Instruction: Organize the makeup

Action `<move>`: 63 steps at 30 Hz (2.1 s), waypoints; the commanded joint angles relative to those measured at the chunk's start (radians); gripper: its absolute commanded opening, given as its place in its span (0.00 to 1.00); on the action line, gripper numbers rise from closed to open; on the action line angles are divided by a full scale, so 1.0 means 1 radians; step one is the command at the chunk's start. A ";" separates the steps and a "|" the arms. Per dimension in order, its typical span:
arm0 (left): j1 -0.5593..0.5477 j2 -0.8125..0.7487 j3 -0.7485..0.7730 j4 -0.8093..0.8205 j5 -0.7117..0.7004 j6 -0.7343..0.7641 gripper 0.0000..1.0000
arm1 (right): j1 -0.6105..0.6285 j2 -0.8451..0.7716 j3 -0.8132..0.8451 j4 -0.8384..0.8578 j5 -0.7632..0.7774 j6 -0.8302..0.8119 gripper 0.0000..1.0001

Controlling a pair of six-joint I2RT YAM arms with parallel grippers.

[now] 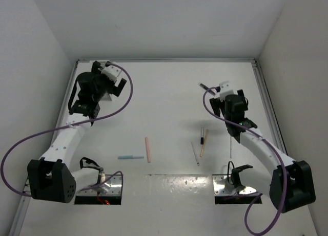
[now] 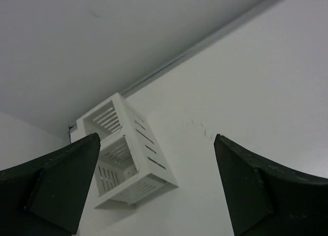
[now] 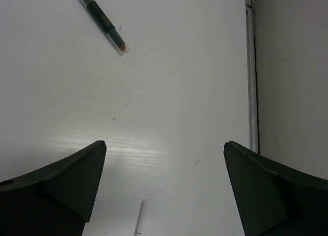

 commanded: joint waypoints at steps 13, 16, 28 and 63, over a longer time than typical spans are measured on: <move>-0.297 0.304 0.234 -1.247 0.161 0.766 1.00 | 0.047 0.210 0.583 -0.808 -0.158 0.109 0.99; -0.361 0.367 0.223 -1.237 0.151 0.727 1.00 | 0.068 0.195 0.552 -0.808 -0.162 0.178 0.99; -0.493 0.221 0.013 -1.265 0.151 0.742 1.00 | 0.113 0.080 0.460 -0.895 -0.068 0.303 0.99; -0.805 0.069 -0.374 -0.742 -0.267 0.233 0.00 | 0.127 -0.314 0.324 -1.087 0.044 0.555 0.86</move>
